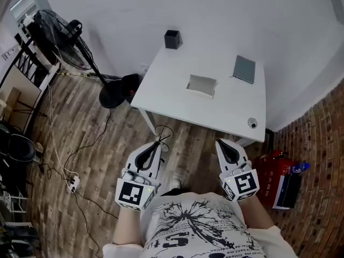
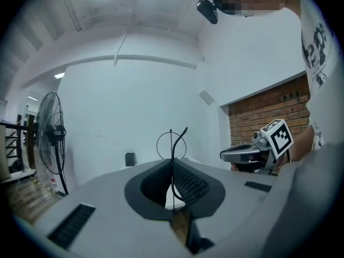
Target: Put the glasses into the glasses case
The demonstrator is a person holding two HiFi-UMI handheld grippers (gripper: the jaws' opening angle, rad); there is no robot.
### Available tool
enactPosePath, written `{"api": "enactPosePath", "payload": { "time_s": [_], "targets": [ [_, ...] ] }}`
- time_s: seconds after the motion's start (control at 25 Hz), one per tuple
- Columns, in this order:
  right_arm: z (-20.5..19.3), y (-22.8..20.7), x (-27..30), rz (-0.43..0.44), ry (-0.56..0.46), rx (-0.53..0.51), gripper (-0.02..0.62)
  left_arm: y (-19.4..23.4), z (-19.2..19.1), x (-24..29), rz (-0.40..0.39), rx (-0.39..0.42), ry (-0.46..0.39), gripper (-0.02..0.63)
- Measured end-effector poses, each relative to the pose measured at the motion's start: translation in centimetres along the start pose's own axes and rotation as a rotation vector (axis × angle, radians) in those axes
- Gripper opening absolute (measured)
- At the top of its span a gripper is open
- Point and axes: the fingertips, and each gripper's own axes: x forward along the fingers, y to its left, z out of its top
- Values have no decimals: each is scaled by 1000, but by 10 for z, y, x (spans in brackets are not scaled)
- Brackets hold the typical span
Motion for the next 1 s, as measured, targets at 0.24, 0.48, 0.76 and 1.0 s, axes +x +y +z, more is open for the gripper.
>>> {"api": "enactPosePath", "payload": {
  "time_s": [0.24, 0.48, 0.76, 1.0],
  "targets": [
    [4, 2, 66, -72, 21, 15, 15, 57, -3, 42, -85, 14, 4, 20],
    [0, -27, 111, -113, 35, -1, 15, 79, -9, 99, -143, 2, -23, 20],
    [-14, -102, 157, -174, 78, 28, 15, 94, -18, 194, -217, 64, 67, 20],
    [-26, -177, 196, -214, 106, 69, 15, 95, -28, 295, -326, 187, 189, 20]
  ]
}}
